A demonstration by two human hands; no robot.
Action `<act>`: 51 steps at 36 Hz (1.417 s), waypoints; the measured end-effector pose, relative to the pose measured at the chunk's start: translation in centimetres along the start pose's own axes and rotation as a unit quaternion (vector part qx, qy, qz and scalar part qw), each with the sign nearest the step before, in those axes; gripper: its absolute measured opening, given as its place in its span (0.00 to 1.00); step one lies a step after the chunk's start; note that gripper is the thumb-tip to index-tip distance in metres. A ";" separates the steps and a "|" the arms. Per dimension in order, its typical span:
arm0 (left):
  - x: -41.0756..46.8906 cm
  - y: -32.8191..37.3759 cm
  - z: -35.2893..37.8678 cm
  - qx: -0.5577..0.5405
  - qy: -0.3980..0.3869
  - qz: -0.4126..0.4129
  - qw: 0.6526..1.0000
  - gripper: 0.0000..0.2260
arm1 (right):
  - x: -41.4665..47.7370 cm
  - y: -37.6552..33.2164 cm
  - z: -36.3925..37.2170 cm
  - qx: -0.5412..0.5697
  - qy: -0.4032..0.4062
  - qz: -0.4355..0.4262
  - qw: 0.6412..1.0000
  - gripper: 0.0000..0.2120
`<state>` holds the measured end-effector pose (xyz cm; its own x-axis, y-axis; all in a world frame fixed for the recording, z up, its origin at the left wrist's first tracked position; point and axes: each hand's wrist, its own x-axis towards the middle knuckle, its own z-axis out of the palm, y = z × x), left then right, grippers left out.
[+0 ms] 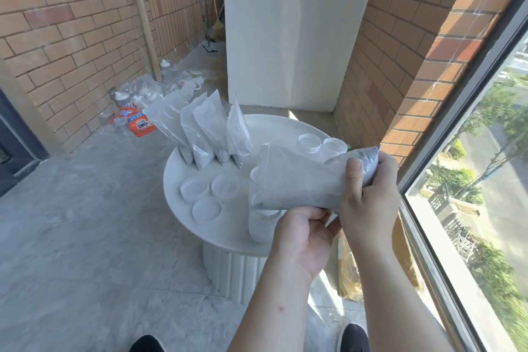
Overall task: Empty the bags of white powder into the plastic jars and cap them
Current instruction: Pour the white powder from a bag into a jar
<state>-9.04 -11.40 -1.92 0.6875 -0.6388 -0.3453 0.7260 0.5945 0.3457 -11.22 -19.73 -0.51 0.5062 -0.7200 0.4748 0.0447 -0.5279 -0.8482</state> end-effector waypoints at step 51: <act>0.1 -0.6 0.3 -0.021 0.021 -0.019 0.999 0.21 | -0.1 -1.0 -0.7 0.014 0.011 -0.005 1.000 0.08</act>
<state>-9.38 -11.97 -1.88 0.6584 -0.6408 -0.3949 0.7514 0.5904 0.2946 -11.92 -19.42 0.50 0.4873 -0.7245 0.4876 0.0740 -0.5221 -0.8497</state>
